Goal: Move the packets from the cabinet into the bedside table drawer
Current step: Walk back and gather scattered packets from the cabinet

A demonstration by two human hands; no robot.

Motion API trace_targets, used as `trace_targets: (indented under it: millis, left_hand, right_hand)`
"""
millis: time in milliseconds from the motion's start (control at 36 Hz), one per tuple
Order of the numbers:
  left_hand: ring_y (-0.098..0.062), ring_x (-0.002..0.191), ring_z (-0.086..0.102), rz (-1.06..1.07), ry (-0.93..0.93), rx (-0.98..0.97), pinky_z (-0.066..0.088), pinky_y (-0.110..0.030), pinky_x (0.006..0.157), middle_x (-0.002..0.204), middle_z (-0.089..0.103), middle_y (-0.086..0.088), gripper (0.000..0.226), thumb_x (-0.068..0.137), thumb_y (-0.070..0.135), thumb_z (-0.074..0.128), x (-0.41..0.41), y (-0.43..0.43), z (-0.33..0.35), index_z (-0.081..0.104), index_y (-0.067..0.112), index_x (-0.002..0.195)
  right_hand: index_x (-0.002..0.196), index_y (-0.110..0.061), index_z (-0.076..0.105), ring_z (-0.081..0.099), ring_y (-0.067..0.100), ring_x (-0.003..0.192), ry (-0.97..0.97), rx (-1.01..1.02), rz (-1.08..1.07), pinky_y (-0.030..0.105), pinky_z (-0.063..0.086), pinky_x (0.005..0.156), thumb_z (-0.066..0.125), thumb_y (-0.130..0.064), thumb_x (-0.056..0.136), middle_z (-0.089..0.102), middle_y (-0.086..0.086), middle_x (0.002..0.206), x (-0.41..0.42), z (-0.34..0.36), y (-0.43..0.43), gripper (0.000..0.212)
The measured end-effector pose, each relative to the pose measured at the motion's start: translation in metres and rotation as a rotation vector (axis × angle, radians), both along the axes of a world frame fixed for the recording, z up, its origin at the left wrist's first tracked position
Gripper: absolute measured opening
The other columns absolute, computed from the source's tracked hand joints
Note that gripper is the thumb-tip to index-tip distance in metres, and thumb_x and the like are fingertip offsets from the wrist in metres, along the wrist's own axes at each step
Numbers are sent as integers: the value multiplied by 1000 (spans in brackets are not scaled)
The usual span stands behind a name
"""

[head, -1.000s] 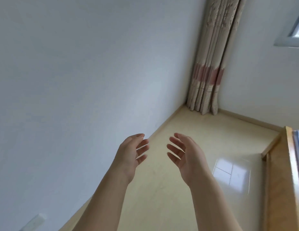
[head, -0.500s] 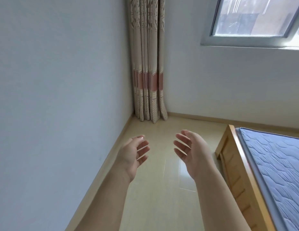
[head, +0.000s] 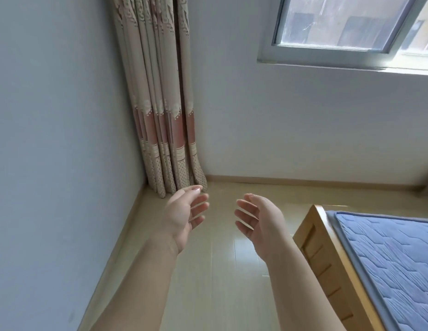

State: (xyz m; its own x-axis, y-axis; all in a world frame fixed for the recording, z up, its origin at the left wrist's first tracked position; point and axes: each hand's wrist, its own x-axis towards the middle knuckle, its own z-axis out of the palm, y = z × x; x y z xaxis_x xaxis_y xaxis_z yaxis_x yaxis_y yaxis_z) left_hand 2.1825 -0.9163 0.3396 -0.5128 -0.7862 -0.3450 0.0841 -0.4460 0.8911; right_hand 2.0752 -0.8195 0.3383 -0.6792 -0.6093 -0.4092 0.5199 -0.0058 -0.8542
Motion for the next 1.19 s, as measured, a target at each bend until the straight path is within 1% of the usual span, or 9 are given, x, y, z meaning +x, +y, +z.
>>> trace_targets:
  millis: [111,250,472,611,694,861,1000,1111,1194]
  left_hand:
    - [-13,82,59,-83,-29,-85,43,-26,71,87,64,3,14,97,18,46,-75,-66,7,59,23,92]
    - [-14,84,61,-259,-77,-36,45,-28,71,88,65,2,13,97,20,47,-178,-107,-6,59,24,94]
    - [-15,85,61,-343,-117,-36,46,-29,74,90,65,1,12,98,20,46,-366,-168,-20,57,25,96]
    - [-15,82,61,-390,-96,-14,46,-28,72,90,64,1,12,98,21,46,-486,-194,-4,58,23,96]
    - [-15,82,61,-417,-93,-17,46,-29,76,90,64,1,13,98,21,46,-550,-207,-1,58,23,96]
    - [-15,85,61,-507,-111,8,45,-29,77,92,64,1,14,98,21,46,-678,-234,-14,60,23,97]
    - [-14,91,62,-641,-107,-23,45,-29,77,95,65,1,15,98,22,46,-804,-256,-23,60,24,100]
    - [-14,95,62,-822,-133,-71,45,-26,74,99,66,1,16,98,23,46,-908,-255,-16,60,23,107]
    - [-13,90,61,-933,-143,-89,45,-24,73,96,65,0,15,98,20,45,-987,-236,-11,59,23,104]
  right_hand:
    - [86,-15,58,59,20,79,-14,-28,-71,31,46,72,49,-17,94,63,2,85,-61,9,-57,12]
    - [87,-16,59,60,20,80,-80,12,-193,31,47,73,49,-19,94,64,2,86,-144,-8,-88,13]
    - [85,-18,59,61,19,77,-107,11,-271,32,47,74,52,-21,93,65,1,84,-324,-26,-145,11]
    - [85,-18,58,60,18,76,-60,24,-341,31,47,73,51,-20,94,64,1,82,-444,-8,-162,12]
    - [86,-16,57,59,18,74,-57,22,-397,31,46,72,49,-18,94,63,1,80,-507,-3,-173,12]
    - [89,-15,59,59,19,72,-63,29,-472,32,47,74,50,-18,94,64,2,80,-623,-15,-194,11]
    - [88,-13,58,58,18,71,-63,30,-611,31,47,70,49,-16,94,63,2,80,-732,-27,-213,11]
    - [88,-13,58,59,19,72,-61,-3,-719,31,46,70,49,-16,94,63,3,81,-822,-17,-219,11]
    - [88,-13,57,59,18,72,-44,-28,-827,30,46,68,49,-17,94,64,3,82,-882,-13,-205,11]
